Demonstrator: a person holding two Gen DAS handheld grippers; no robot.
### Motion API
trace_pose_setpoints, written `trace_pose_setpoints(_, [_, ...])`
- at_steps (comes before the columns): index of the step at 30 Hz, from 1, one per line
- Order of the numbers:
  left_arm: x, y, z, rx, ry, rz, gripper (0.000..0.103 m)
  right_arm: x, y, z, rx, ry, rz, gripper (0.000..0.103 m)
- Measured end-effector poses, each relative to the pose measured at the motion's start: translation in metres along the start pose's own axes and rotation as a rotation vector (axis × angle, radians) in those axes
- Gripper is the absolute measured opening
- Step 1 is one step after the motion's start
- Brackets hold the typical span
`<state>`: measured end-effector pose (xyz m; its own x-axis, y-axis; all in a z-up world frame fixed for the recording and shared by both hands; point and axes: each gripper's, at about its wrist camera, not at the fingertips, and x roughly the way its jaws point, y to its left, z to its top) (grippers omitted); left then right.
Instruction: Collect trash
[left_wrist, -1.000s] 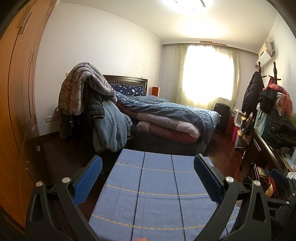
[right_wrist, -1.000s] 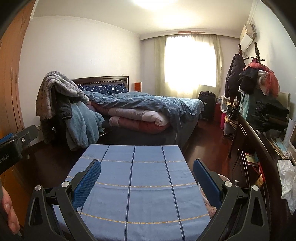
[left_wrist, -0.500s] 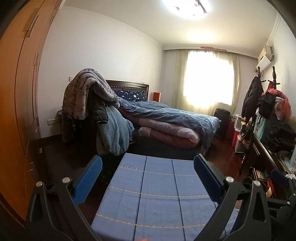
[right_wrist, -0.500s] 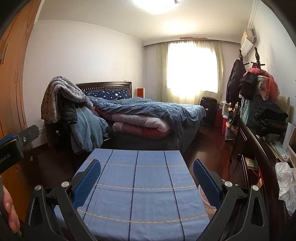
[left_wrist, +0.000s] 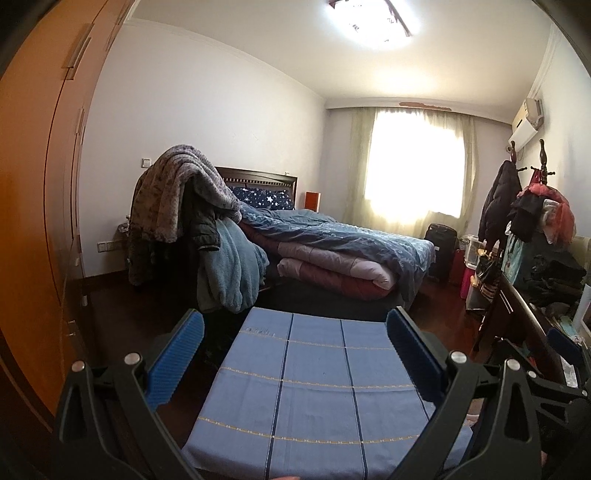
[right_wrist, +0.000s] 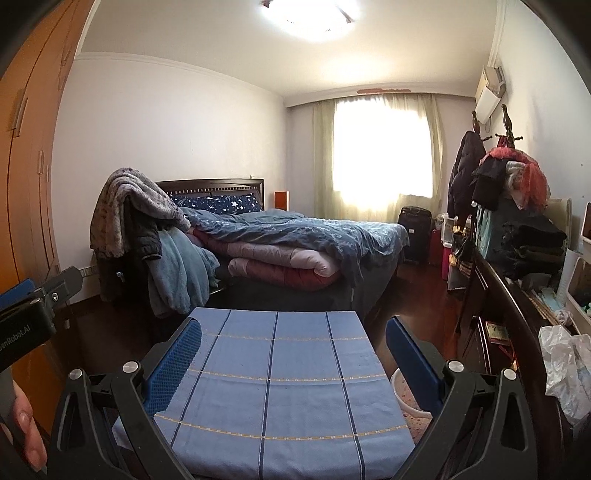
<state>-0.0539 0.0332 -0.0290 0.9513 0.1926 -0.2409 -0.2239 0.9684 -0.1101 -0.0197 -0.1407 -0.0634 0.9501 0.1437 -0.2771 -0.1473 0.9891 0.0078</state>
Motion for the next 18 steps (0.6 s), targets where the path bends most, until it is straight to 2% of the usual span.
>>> trace_pose_setpoints(9, [-0.006,0.011,0.002,-0.017,-0.025,-0.013,0.100,-0.004,0.012,0.003,-0.026,-0.021,-0.010,0.099])
trace_pose_setpoints(18, [-0.001,-0.005,0.008,0.048,-0.056,-0.002,0.100,0.006,0.007,0.008,-0.014,-0.036,-0.002,0.099])
